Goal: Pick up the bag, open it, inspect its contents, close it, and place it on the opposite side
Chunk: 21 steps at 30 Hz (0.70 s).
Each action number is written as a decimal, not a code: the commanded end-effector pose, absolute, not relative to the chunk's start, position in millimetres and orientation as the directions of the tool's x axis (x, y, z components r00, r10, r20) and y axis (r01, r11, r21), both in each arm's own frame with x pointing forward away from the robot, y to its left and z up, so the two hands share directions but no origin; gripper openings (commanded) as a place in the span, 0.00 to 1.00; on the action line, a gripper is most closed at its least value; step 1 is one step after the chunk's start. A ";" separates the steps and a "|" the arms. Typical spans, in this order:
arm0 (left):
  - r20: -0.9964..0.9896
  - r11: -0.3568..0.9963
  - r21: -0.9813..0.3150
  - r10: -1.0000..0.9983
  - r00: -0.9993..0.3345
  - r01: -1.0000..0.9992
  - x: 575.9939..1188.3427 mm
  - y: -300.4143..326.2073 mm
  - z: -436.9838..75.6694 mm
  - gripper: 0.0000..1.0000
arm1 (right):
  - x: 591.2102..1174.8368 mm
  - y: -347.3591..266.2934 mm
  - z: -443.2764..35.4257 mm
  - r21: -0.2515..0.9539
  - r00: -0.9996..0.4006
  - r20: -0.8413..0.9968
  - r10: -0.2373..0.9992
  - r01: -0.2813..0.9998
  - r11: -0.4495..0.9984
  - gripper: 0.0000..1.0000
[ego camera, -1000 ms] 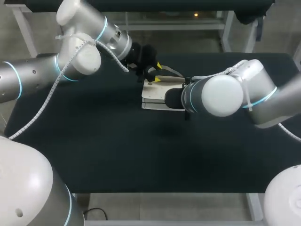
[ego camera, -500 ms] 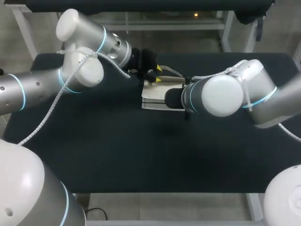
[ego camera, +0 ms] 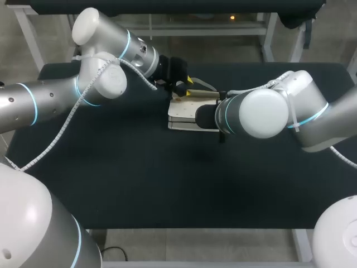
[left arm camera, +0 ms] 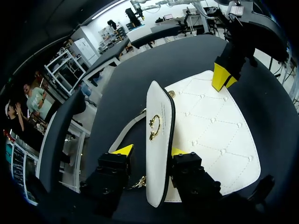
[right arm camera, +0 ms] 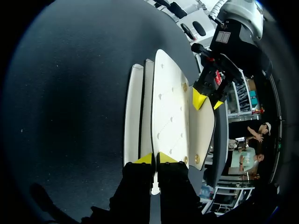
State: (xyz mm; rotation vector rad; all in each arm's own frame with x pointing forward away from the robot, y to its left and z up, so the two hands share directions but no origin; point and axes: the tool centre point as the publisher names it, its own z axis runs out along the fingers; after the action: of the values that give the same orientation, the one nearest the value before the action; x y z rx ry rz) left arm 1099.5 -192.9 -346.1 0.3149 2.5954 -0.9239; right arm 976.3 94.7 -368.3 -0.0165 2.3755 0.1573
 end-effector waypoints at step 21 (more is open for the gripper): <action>-0.340 0.770 -0.577 0.076 -0.937 0.272 1121.3 -201.5 -362.9 0.00 | 973.4 91.9 -371.9 0.117 -0.645 -0.762 0.047 -0.066 0.991 0.00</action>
State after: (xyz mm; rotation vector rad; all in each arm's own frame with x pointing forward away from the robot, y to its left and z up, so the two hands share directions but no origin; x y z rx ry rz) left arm 1116.6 -198.7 -360.1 0.2688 2.6642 -0.9339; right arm 976.2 94.8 -368.3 -0.0165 2.3755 0.1574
